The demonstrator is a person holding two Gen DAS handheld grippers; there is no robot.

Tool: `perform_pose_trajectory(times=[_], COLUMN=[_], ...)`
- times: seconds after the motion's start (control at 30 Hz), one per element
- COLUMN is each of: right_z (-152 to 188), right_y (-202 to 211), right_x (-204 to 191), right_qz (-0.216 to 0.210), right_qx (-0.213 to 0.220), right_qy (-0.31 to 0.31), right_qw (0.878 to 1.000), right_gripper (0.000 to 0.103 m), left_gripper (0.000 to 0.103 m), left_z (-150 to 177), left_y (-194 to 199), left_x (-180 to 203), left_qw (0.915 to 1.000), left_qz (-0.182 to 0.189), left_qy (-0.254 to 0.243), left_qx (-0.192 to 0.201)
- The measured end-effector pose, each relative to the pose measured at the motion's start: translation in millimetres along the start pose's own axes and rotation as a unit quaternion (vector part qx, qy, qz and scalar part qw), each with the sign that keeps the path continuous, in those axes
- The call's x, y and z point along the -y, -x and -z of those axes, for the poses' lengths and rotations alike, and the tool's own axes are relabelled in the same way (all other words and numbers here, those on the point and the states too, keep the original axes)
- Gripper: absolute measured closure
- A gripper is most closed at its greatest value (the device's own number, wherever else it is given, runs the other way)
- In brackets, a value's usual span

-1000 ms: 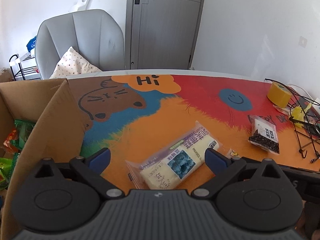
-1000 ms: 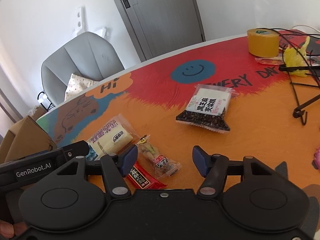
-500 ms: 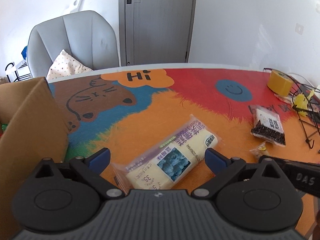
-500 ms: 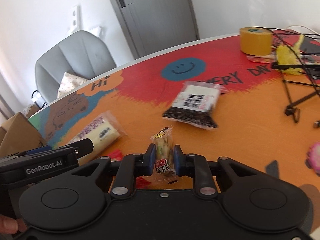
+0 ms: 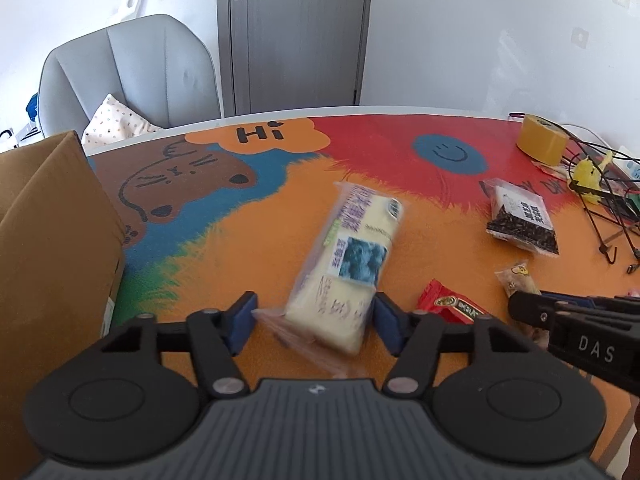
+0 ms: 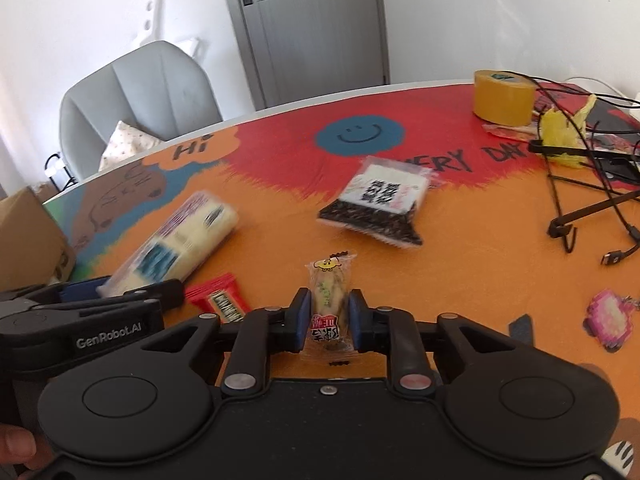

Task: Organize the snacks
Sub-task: 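Close the left gripper on the white bread pack while the right holds the snack stick, then lift the bread pack and snack stick and carry both over the cardboard box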

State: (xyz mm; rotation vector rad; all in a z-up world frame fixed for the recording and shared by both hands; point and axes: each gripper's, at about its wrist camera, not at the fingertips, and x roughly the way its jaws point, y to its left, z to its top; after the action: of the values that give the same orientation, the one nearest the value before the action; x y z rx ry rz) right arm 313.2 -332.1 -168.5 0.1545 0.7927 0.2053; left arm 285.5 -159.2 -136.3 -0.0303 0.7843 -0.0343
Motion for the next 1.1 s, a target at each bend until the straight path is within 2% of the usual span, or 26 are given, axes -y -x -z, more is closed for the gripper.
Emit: perform_pose_trajectory(times=[0.13,0.23,0.57,0.73,0.87,1.1], right_z=[3,4,6,6,4,4], right_y=[8,16,41,53,60,63], right_x=[1,1,-2,-5,-10,-19], right_qz=[-0.007,-0.008,-0.015,-0.028,-0.038,-0.05], right_qx=[0.002,0.009,0.035,0.052,0.061,0.063], right_qy=[-0.011,-0.016,-0.03,-0.035,-0.035,-0.03], right_qw=[1.0,1.0,0.999,0.998,0.997,0.996], right_gripper=[0.084,0.084,0.084,0.084,0.084,0.084], left_gripper=[0.053,0.064,0.067,0.072,0.085,0.083], left_z=[1,4,7,6,6,10], left_y=[8,16,53,72,81,81], left_x=[-2,-2,-7,-11,-18,-20], left_qw=[0.9999,0.9998,0.9993,0.9985,0.998,0.9987], left_qz=[0.008,0.015,0.018,0.019,0.021,0.023], left_qy=[0.007,0.009,0.018,0.023,0.031,0.029], left_qx=[-0.004,0.002,0.029,0.047,0.051,0.036])
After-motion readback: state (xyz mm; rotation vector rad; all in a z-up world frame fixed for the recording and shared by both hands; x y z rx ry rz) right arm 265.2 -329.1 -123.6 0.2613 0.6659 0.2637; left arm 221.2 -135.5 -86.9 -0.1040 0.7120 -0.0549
